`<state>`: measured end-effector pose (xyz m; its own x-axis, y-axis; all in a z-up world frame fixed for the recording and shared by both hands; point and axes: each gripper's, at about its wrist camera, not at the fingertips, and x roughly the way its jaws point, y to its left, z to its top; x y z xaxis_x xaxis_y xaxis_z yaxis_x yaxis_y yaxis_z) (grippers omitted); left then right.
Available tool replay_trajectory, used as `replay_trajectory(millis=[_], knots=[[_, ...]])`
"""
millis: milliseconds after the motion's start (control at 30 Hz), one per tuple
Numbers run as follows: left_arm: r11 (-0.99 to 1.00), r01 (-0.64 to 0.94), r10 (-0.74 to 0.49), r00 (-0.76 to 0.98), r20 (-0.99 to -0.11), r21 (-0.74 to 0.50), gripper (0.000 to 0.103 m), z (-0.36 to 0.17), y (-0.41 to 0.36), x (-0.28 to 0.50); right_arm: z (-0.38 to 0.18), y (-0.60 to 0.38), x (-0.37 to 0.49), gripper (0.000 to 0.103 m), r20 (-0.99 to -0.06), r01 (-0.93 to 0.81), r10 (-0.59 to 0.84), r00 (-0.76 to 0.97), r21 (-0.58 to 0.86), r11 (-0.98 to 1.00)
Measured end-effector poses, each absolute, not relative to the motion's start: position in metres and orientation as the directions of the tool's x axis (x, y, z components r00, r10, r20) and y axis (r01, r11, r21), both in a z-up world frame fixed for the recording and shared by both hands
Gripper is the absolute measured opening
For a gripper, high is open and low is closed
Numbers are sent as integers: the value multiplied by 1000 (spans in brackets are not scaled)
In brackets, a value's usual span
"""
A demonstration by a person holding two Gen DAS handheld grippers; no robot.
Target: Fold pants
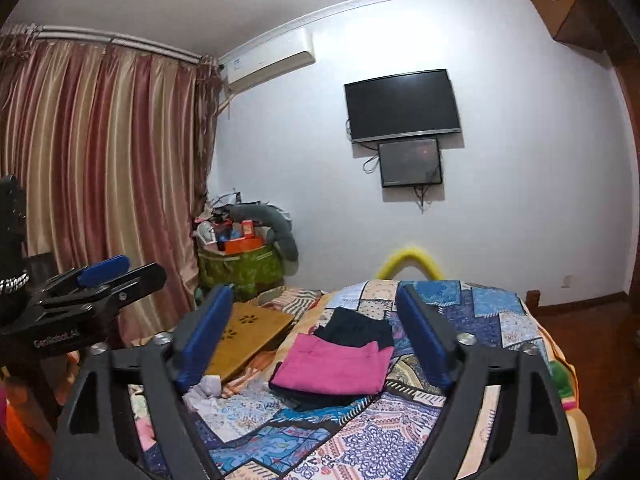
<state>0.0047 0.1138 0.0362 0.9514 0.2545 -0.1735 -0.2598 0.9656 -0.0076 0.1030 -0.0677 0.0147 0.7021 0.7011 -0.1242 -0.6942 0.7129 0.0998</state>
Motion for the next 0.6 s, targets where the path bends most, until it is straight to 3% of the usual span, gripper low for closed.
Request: replay_trajectory(millis=[133, 600], knots=[[966, -260, 255, 952, -168, -9, 101, 35, 111, 3, 14, -70, 100, 103, -127, -674, 682, 721, 100, 732], [965, -261, 256, 950, -180, -9, 103, 28, 110, 5, 8, -74, 94, 103, -146, -672, 678, 720, 96, 734]])
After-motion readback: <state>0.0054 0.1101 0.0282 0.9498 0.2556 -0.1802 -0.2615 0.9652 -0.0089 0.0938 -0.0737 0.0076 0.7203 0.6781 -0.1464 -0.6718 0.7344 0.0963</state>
